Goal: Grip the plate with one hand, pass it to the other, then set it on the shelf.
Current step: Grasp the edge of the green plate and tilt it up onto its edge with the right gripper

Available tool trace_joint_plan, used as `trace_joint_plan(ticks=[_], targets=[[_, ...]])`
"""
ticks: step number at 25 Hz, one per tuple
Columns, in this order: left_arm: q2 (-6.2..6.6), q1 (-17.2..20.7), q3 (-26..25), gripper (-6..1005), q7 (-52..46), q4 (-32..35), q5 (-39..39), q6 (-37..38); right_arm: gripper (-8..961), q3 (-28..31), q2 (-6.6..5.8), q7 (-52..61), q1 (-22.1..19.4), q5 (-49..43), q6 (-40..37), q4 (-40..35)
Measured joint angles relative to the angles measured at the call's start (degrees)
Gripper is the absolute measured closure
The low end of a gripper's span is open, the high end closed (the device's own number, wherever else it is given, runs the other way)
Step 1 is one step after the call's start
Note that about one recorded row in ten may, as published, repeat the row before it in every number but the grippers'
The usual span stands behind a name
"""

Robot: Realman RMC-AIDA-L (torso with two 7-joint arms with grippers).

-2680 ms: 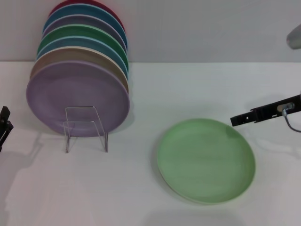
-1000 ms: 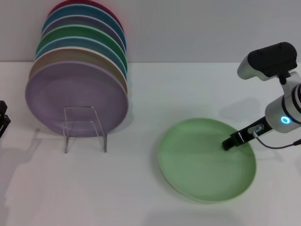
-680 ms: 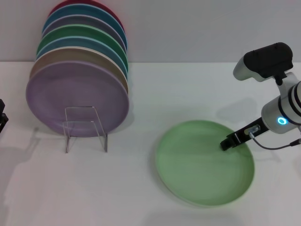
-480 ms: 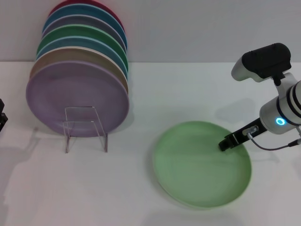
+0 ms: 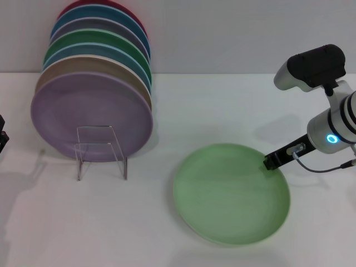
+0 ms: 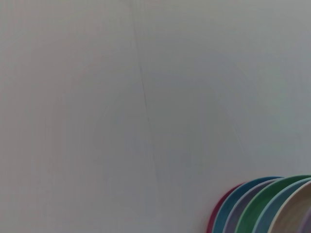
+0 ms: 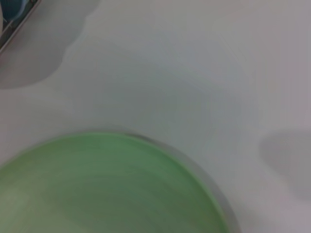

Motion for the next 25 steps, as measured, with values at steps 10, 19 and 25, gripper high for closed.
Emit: trace_joint_plan(ticks=[10, 19, 25], targets=[[-0.10, 0.13, -0.08, 140, -0.24, -0.10, -0.08, 0.93, 928, 0.49, -0.04, -2.67, -2.85, 4.93, -0.12, 5.59], [-0.24, 2.70, 0.58, 139, -5.29, -2.93, 0.29, 7.48, 934, 0.69, -0.12, -4.08, -9.22, 9.79, 0.12, 16.99], [1.53, 3.53, 5.57, 139, -13.12, -5.92, 0.47, 15.81, 934, 0.27, 0.17, -14.02, -17.66, 16.72, -4.46, 26.08]])
